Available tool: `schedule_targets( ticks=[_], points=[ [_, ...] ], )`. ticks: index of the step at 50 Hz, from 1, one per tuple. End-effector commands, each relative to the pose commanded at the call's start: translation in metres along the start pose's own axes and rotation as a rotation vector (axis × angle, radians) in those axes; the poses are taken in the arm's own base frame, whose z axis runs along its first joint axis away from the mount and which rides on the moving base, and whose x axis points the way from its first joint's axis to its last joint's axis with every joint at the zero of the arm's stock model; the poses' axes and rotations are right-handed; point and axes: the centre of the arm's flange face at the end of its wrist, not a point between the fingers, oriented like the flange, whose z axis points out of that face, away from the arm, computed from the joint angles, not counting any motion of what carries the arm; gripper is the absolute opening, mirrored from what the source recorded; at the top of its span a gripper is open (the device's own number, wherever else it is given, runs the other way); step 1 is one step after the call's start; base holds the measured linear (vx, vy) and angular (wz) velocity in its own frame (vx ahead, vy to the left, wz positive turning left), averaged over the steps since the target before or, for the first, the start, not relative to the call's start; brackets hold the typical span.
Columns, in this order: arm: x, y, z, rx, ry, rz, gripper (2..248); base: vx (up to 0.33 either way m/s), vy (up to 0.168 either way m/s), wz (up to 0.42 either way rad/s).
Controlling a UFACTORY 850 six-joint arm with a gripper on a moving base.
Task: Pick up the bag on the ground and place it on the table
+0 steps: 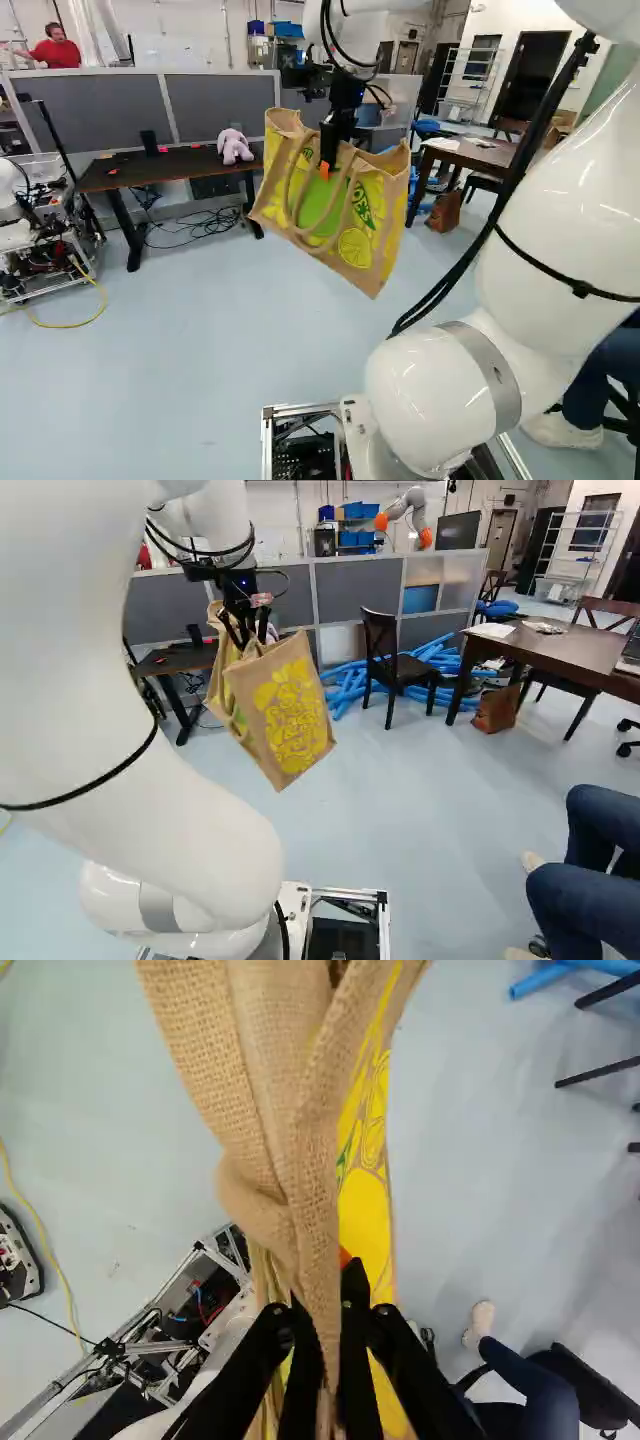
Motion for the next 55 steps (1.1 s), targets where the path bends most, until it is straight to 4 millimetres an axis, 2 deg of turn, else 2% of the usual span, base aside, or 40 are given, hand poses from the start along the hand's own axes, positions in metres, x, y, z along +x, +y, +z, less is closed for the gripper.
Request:
schedule_targets(
  ticks=[15, 55],
  points=[
    [0.0, 0.0, 0.0, 0.0, 0.0, 0.0, 22, 0.216, 0.013, 0.032],
    [0.0, 0.0, 0.0, 0.0, 0.0, 0.0, 22, 0.221, 0.051, 0.234]
  ],
)
